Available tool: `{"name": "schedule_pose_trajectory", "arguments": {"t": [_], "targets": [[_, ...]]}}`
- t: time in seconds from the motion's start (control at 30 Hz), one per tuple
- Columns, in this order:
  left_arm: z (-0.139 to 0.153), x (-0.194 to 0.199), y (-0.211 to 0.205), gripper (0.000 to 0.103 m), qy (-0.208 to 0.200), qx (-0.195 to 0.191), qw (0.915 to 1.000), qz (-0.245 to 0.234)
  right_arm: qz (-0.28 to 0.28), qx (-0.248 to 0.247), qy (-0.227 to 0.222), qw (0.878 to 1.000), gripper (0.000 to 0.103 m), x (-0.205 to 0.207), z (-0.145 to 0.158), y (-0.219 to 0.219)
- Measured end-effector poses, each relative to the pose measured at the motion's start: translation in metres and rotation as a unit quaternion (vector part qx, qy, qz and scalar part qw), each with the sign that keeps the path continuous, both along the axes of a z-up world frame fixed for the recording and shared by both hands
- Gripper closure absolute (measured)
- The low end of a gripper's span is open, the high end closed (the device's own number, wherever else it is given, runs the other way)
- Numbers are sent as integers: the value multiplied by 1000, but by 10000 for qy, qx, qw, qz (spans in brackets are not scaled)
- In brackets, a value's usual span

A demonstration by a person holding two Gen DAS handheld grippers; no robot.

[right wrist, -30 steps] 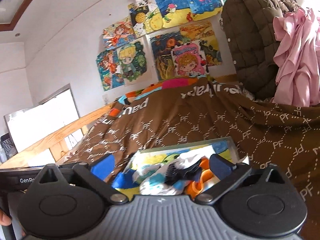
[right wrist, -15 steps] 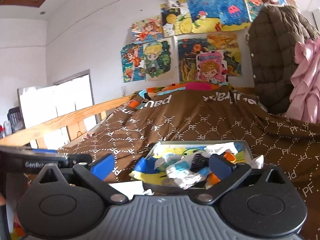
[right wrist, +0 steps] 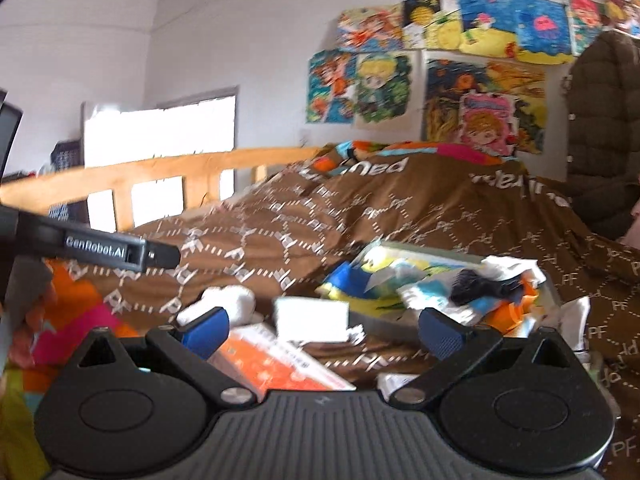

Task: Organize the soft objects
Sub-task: 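Move both grippers back toward the white cloth and face mask beside the tray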

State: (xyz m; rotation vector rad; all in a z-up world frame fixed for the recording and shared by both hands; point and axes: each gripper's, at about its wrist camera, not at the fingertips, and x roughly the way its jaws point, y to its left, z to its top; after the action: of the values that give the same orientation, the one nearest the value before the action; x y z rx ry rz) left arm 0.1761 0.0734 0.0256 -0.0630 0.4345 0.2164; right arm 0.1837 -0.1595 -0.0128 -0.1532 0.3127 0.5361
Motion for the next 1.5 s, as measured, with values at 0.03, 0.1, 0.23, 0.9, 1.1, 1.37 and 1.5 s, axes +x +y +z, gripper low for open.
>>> {"name": "schedule_pose_trajectory", "arguments": {"t": [0.03,0.1,0.23,0.9,1.1,1.37,1.5], "targets": [[-3,-1,5,1,26,3,10000,32,42,-51,20,10000,0,0,-4,5],[-10,-1,12,1,83,31,9999,67,136,-154,45,9998,0,-1,-12,14],[-24,-1,28,1,204,4,9998,39,326,-359,25,9988,0,-4,-24,27],[-86,25,55,1,-112,-462,9972,-581,448,-780,-224,9957,0,-7,-59,54],[-101,40,57,1,-141,-672,9954,-665,176,-556,-95,9983,0,4,-58,44],[-110,46,63,1,-186,-991,9903,-958,-195,-295,110,9993,0,16,-56,33],[-113,42,66,1,-339,-1136,9874,-1047,-332,-268,88,9991,0,22,-51,30]]}}
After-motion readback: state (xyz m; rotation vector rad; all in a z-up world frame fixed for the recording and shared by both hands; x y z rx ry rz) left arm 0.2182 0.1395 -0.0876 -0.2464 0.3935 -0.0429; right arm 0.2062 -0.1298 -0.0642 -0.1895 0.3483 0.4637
